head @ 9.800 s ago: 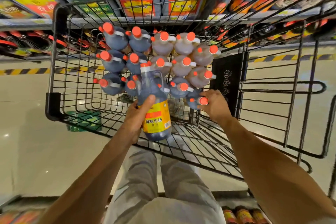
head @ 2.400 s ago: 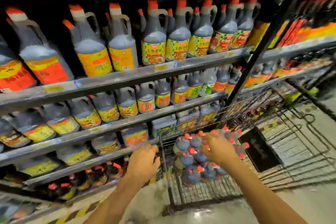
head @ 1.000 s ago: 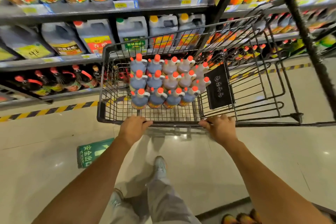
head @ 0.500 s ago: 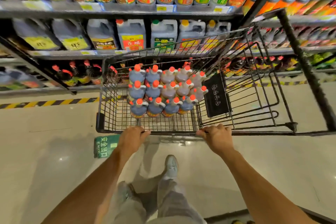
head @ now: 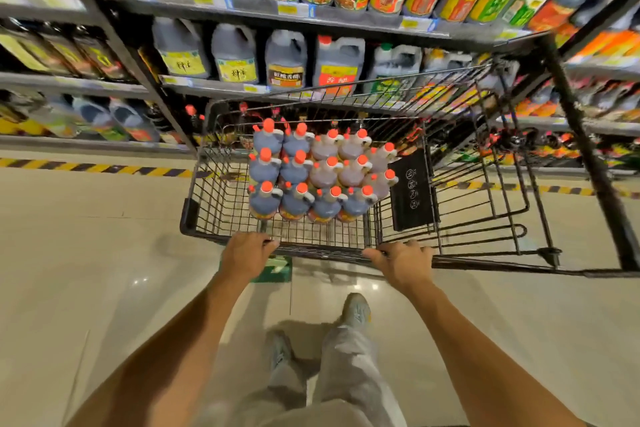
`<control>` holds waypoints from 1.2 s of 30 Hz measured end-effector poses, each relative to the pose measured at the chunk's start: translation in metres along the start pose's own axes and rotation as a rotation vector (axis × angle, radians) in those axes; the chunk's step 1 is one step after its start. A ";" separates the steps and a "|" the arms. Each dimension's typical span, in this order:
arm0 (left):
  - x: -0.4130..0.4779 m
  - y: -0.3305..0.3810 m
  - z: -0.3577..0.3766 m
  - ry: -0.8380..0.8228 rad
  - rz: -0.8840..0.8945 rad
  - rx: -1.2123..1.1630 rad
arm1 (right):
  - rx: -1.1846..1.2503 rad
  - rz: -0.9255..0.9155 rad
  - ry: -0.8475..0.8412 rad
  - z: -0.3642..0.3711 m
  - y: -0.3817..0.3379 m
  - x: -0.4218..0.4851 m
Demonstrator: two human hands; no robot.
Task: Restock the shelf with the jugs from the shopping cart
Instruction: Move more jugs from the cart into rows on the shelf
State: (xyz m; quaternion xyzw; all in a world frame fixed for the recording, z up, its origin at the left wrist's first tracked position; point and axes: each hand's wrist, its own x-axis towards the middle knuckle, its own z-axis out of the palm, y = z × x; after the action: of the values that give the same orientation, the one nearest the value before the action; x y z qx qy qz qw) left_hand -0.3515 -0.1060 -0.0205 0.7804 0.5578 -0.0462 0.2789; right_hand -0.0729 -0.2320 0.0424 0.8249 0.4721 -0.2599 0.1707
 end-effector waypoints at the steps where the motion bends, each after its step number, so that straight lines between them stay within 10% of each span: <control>1: -0.002 -0.013 -0.004 0.004 -0.016 -0.005 | -0.009 -0.008 -0.008 0.000 -0.014 -0.002; 36: -0.011 -0.357 -0.181 -0.033 -0.230 -0.088 | -0.001 -0.123 0.019 0.014 -0.406 -0.026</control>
State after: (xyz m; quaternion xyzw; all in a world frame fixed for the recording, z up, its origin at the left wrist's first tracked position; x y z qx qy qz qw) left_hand -0.7184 0.0522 -0.0012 0.6972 0.6405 -0.0664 0.3151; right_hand -0.4402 -0.0559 0.0313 0.7965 0.5239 -0.2617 0.1503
